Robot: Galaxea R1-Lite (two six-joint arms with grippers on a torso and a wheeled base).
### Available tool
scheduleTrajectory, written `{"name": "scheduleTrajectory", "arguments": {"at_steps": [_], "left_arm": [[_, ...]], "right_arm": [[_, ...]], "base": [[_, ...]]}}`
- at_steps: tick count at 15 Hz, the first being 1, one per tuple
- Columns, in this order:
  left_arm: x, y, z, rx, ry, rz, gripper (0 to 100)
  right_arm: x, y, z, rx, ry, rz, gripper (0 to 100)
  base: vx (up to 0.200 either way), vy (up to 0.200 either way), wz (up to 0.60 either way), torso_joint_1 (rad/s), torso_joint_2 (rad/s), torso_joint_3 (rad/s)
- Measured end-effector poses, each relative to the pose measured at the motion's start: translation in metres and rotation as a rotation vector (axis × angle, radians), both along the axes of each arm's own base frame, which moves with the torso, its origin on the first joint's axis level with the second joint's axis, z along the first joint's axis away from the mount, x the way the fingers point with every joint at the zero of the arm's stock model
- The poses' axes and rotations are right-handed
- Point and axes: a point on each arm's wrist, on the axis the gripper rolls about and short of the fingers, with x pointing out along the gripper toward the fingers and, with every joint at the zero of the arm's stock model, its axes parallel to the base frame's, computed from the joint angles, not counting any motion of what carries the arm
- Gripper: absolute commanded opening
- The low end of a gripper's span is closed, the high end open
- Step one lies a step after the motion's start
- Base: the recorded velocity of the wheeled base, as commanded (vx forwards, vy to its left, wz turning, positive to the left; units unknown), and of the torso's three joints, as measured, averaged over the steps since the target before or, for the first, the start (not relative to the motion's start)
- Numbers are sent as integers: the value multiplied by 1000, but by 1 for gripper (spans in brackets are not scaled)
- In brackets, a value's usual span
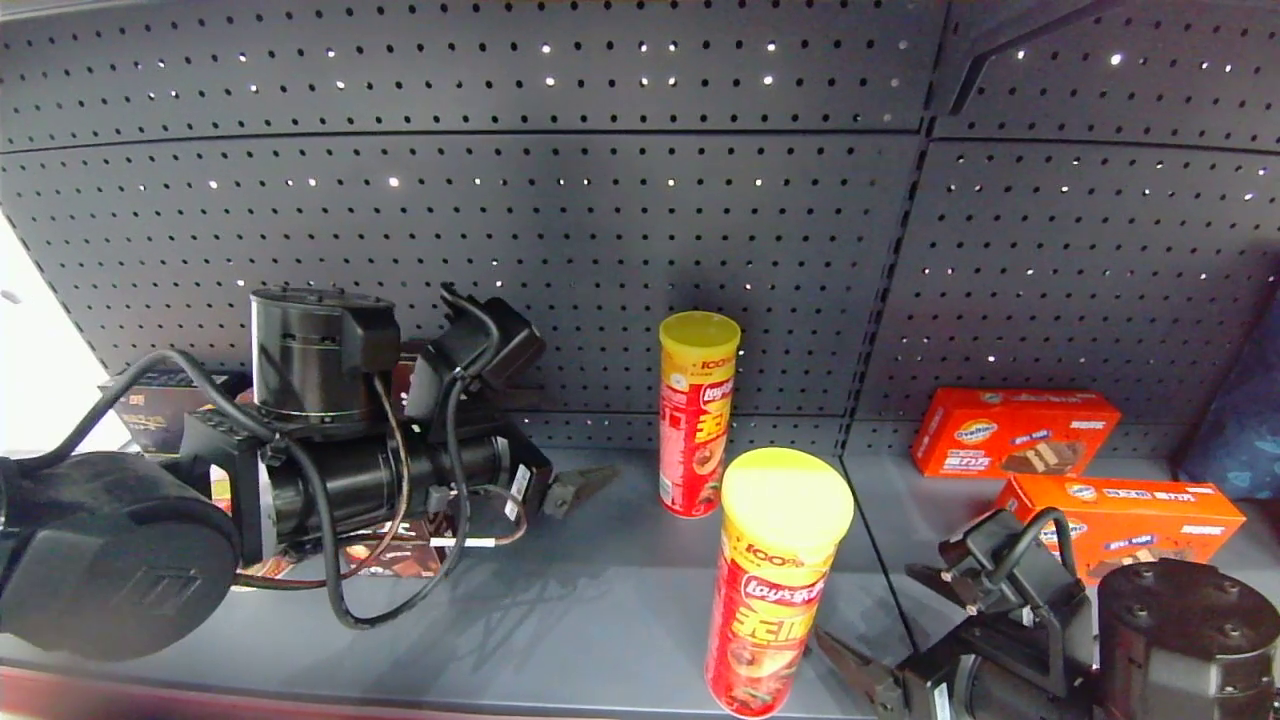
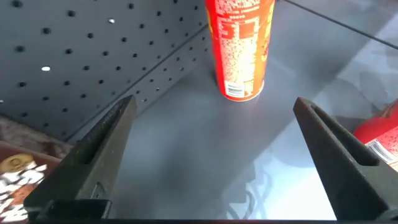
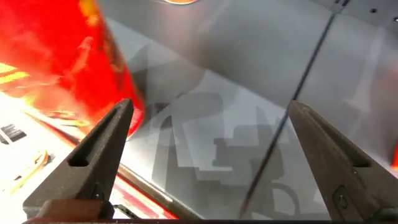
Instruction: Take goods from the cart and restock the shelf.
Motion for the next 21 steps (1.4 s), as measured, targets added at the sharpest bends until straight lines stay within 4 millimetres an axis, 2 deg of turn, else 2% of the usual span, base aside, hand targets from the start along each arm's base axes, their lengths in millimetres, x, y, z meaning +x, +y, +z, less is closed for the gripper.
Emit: {"name": "scheduleTrajectory", "arguments": {"at_steps": [11,21], "left_arm": [[-2,7,5,-7,-15,17,100],[-2,7,6,-9,-21,16,100]], "right_arm": [[8,23,-4,-8,4,49,100],[15,32,-8,-5,10,68,100]], "base": [[0,0,0,0,0,0],[0,0,0,0,0,0]]}}
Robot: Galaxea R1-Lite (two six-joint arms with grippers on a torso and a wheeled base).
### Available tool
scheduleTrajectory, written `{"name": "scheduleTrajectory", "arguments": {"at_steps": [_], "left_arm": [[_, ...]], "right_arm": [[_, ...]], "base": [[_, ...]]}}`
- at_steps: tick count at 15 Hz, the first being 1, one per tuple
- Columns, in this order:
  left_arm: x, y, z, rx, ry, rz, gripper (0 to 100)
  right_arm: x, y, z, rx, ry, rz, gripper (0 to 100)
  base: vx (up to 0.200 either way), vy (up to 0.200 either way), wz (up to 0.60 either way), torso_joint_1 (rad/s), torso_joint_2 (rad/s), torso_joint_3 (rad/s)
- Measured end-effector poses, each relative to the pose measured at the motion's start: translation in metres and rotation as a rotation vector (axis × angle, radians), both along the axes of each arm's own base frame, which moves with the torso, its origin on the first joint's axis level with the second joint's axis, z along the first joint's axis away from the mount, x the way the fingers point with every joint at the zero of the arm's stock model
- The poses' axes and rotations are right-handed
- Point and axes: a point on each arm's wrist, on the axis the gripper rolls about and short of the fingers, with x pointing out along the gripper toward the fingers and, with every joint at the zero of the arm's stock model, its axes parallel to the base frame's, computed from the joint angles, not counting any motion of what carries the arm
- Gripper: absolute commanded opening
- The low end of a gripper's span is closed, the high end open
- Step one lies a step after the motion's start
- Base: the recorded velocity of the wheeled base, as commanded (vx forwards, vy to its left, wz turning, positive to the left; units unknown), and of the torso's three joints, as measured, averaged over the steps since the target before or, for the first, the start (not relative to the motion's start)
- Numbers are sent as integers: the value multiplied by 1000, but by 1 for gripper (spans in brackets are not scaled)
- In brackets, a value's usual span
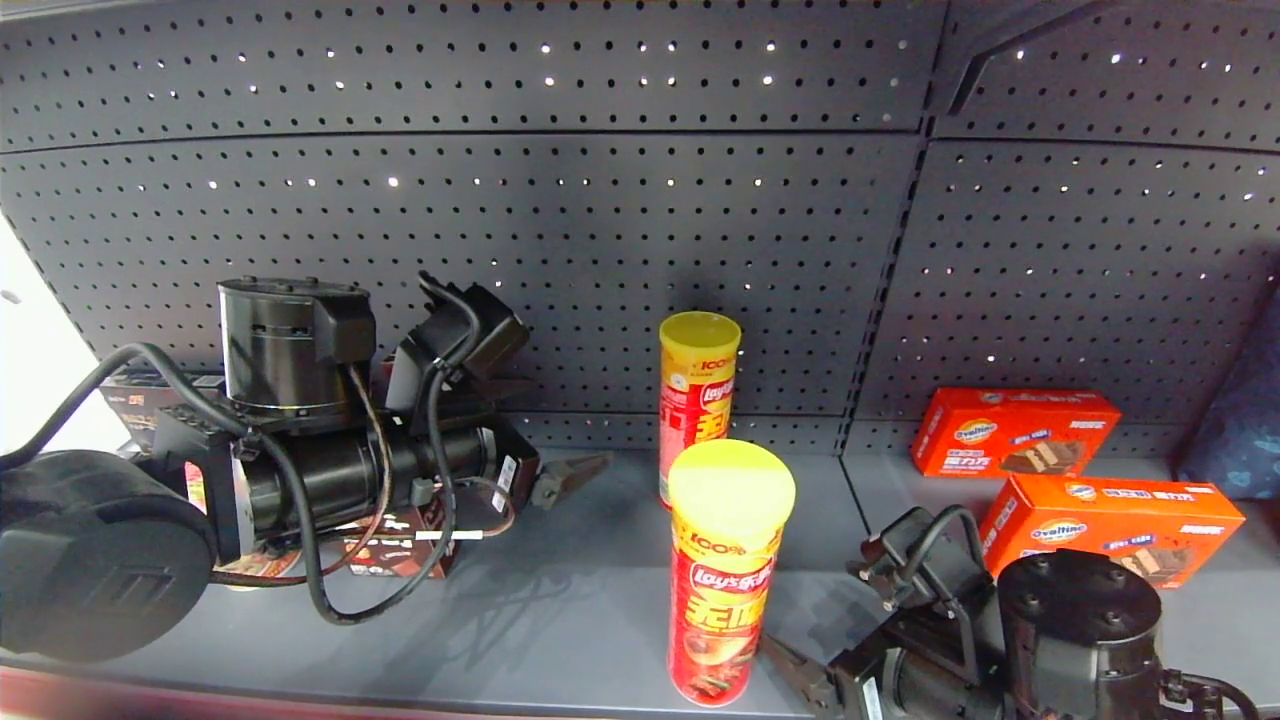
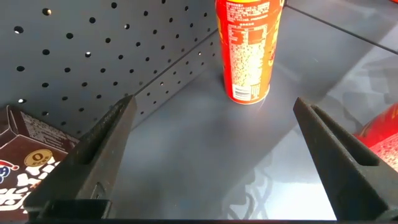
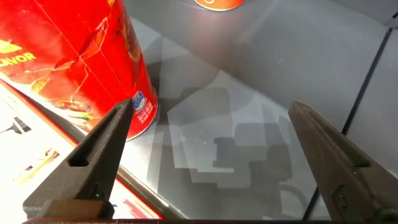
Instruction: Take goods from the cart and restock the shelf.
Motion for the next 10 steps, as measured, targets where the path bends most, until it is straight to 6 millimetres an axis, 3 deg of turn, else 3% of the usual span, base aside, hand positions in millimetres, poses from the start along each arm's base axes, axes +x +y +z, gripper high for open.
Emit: {"name": "scheduleTrajectory", "arguments": {"at_steps": [10], "left_arm": [[1,0,-2,3,7,0,100]], "right_arm": [[4,5,-2,4,-3,2,100]], "base": [[0,0,0,0,0,0]]}}
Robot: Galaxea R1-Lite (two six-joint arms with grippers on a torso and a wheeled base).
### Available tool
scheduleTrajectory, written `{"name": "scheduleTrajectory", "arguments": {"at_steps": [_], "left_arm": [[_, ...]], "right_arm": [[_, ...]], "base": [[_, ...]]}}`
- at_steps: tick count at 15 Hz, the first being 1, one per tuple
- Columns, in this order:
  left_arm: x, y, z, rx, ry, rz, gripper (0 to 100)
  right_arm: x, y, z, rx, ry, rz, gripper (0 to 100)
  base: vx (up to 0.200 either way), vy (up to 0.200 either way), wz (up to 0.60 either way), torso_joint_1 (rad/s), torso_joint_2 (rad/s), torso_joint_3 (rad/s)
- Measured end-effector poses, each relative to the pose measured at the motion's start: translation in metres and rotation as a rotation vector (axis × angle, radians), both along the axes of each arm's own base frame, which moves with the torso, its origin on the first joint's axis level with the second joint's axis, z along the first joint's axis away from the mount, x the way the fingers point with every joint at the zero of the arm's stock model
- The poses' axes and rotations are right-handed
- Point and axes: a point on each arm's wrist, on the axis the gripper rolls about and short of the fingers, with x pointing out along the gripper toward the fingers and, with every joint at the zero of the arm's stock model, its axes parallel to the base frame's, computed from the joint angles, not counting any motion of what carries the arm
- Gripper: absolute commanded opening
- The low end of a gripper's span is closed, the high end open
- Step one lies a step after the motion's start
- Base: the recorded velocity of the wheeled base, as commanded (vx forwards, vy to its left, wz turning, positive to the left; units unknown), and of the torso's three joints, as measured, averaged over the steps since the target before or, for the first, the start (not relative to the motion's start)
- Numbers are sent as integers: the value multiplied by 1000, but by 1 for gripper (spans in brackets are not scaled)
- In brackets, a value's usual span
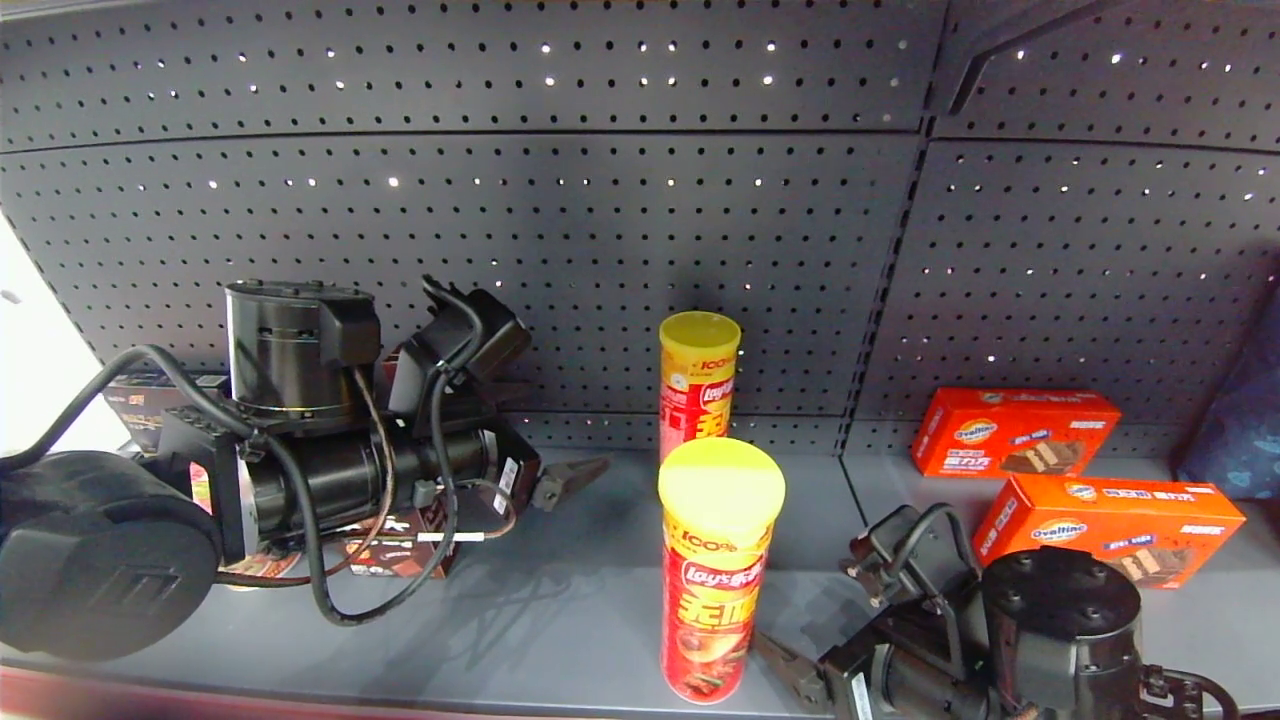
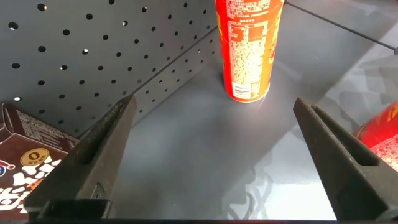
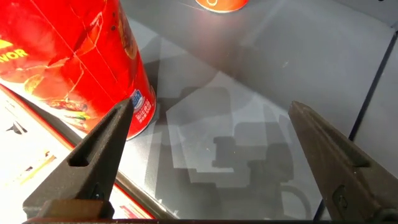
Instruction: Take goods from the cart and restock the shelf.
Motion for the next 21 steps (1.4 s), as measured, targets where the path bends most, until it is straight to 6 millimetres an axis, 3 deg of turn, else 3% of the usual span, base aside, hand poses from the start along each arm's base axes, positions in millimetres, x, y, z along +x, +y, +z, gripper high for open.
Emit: {"name": "scheduleTrajectory", "arguments": {"at_steps": [9,11,14,17,21], "left_arm": [[-1,1,2,-3,-8,2,100],[-5,3,9,-13,-30,2,100],[-20,10,33,-48,-107,5,100],[-44,34,55,-89,-206,49,100],[-100,89,48,-113,-273,175,100]], "right_arm": [[-2,-3,2,5,-8,-11,100],[-1,-7,12,34,-38,-29,100],[6,-20,42,119,-132,-118,100],[10,-48,70,191,-223,-224,100],[6,-91,92,231,-330,-375,100]], "base": [[0,0,0,0,0,0],[0,0,0,0,0,0],[0,0,0,0,0,0],[0,0,0,0,0,0],[0,0,0,0,0,0]]}}
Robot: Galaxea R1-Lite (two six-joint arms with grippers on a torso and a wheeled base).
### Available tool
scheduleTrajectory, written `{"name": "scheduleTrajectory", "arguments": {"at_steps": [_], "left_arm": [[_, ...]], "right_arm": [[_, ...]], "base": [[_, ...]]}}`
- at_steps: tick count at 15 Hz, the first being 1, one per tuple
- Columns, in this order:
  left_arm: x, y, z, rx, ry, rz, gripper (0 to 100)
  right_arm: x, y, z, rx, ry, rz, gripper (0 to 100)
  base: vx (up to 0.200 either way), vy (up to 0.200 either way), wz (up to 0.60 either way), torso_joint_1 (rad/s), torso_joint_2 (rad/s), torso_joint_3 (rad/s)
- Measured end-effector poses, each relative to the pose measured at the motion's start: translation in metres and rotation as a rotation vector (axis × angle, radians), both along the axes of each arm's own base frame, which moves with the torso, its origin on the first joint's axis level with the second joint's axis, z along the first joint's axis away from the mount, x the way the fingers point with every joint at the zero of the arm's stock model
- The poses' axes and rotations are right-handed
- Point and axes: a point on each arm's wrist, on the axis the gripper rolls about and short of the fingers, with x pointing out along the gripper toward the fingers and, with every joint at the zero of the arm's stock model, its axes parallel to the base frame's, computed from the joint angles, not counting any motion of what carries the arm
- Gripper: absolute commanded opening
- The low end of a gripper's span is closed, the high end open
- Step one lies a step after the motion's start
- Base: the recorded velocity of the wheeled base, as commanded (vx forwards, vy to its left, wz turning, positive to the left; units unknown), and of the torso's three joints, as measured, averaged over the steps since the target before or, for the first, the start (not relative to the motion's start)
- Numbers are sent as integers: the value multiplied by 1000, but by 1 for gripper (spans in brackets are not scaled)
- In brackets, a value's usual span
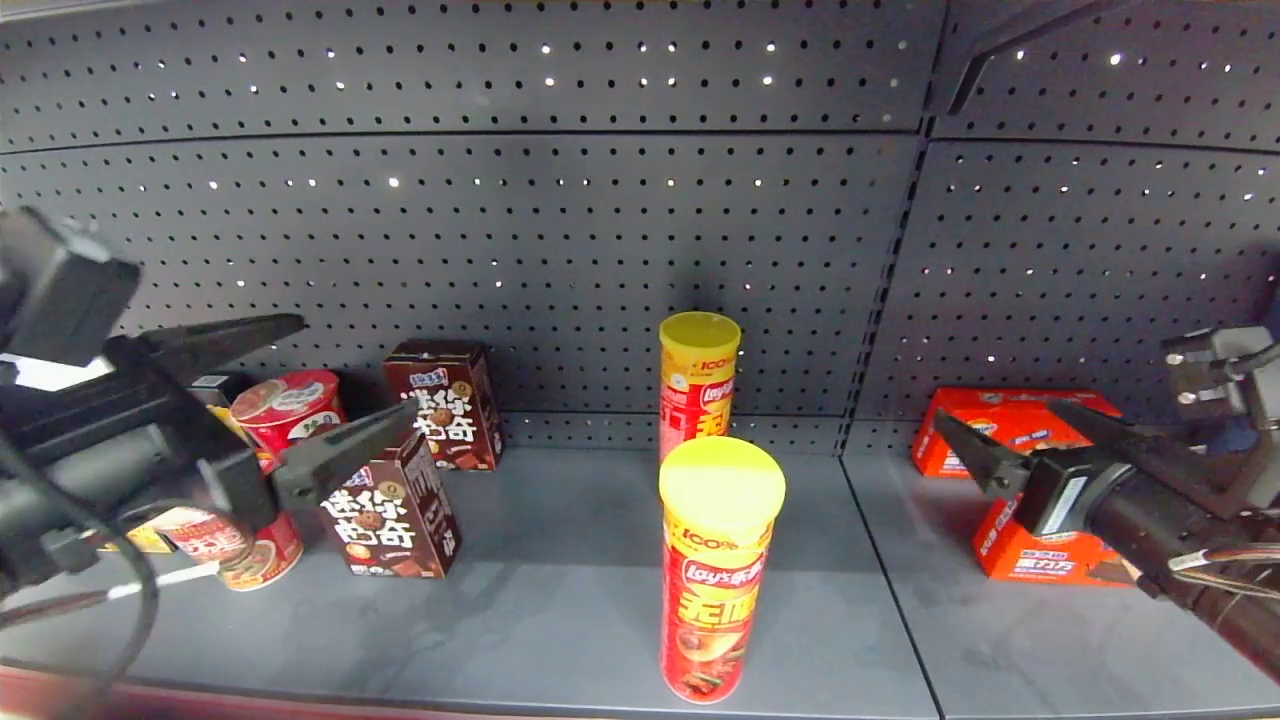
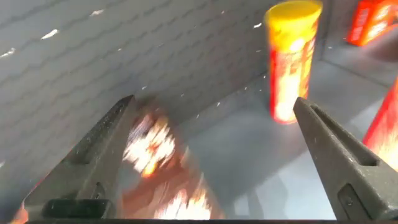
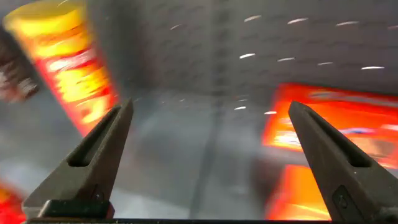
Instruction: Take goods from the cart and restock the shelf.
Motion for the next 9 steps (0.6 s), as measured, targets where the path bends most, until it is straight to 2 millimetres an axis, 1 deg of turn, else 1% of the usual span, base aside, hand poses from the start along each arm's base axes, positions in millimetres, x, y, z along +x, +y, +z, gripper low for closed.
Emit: {"name": "scheduleTrajectory", "arguments": {"at_steps": [2,4,5,7,9], "left_arm": [[-38,17,-13,-36,-7,59,100],[-79,27,-30,-64,3,121,100],[-99,30,-41,-69,25,152,100],[-133,34,-60,-68,69,208,100],[-168,38,-84,-67,94,272,100]], "right_arm": [[-7,-25,4,12,-29,-100,100],[-17,-48,7,23,-61,-203,100],[-26,-59,6,27,-75,-252,100],[-49,-76,-5,22,-77,-334,100],[-76,-87,-26,6,-45,-405,100]], "base": [[0,0,0,0,0,0],[0,0,0,0,0,0],[0,0,0,0,0,0],[0,0,0,0,0,0],[0,0,0,0,0,0]]}}
